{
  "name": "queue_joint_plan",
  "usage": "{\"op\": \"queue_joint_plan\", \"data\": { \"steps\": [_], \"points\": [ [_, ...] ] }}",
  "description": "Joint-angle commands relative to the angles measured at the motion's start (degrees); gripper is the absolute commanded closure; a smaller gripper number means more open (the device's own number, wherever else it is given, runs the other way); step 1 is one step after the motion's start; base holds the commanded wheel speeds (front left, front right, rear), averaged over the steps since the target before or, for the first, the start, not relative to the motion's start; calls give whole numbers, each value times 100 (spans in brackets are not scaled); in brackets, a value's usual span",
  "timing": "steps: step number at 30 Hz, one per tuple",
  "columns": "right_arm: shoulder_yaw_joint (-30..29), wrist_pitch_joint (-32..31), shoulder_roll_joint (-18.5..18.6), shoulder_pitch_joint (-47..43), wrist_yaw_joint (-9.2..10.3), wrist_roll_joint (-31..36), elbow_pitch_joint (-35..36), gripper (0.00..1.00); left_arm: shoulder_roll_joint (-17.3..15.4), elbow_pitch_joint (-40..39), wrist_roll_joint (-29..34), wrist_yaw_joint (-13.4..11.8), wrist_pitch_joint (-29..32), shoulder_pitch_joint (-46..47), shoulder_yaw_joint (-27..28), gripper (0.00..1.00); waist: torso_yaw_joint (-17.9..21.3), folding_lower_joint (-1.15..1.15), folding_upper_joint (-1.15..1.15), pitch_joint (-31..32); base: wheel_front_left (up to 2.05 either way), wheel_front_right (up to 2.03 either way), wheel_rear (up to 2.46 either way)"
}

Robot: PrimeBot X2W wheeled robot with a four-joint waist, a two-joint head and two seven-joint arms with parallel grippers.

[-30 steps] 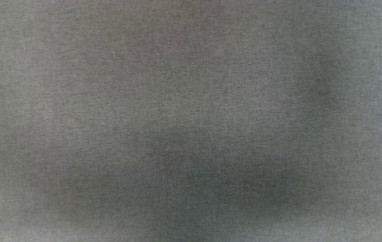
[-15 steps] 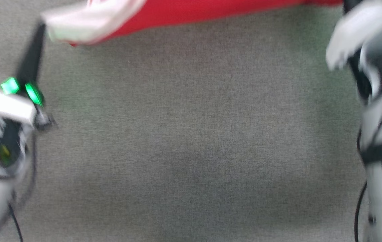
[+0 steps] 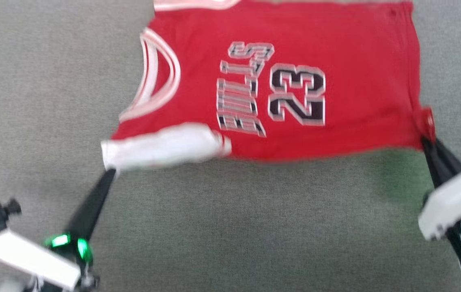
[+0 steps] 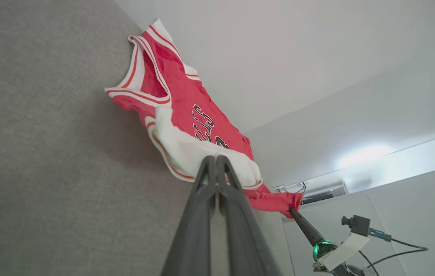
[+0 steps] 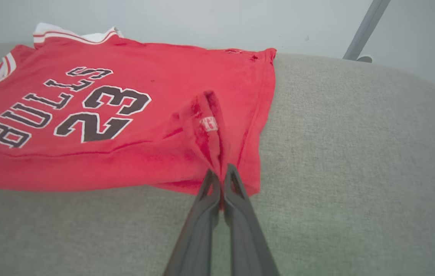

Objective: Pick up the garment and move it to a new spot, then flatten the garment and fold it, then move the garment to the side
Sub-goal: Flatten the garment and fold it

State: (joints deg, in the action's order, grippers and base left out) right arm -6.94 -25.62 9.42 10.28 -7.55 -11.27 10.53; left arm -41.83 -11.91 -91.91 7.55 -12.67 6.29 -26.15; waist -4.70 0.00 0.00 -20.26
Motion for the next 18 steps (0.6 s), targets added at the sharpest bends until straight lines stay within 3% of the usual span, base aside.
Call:
{"op": "queue_joint_plan", "data": {
  "steps": [1, 11, 18],
  "points": [
    [-80, -143, -71, -413, 13, -91, 347, 100, -103, -203, 58, -13, 42, -321, -2, 100, -24, 0, 0, 84, 0, 0, 0],
    [-342, -482, -255, -1749, 13, -453, 1343, 100, -646, -1095, 415, -13, -17, -1336, -119, 100, 92, 0, 0, 250, 0, 0, 0],
    [-414, -398, -316, -1722, 13, -545, 1345, 100, -743, -1272, 516, -13, 53, -875, -207, 100, 127, 0, 0, 341, 0, 0, 0]
  ]
}}
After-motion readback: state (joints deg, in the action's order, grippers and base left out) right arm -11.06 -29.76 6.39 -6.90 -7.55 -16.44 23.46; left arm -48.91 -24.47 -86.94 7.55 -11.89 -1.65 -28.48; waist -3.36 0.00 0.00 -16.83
